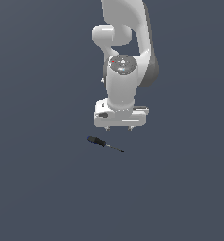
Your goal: Pick up the object and move it to a goal position.
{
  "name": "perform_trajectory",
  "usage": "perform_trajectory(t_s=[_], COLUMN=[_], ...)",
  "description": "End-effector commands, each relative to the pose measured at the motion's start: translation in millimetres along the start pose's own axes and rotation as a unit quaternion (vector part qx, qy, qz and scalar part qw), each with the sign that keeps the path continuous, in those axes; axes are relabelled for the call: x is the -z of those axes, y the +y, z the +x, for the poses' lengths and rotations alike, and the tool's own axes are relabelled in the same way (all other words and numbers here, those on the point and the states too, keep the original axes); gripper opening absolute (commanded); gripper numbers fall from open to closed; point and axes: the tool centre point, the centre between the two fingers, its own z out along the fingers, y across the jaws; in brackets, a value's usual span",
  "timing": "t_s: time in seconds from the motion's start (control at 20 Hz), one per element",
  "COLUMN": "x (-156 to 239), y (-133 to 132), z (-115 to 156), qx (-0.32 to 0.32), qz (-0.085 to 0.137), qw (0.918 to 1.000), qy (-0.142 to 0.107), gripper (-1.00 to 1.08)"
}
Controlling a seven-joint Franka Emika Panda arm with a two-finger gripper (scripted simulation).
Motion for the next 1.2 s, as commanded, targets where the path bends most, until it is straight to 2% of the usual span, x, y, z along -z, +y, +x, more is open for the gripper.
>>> perform_trajectory(t_s=[0.0,0.5,1.15], x=[0,17,11], y=[0,-4,0], z=[0,7,8], qx=[0.0,0.02,0.048], qz=[0.0,-0.012,-0.013], qw=[1.0,0.9996,0.9987], qy=[0.0,0.014,0.012], gripper=[1.0,1.0,1.0])
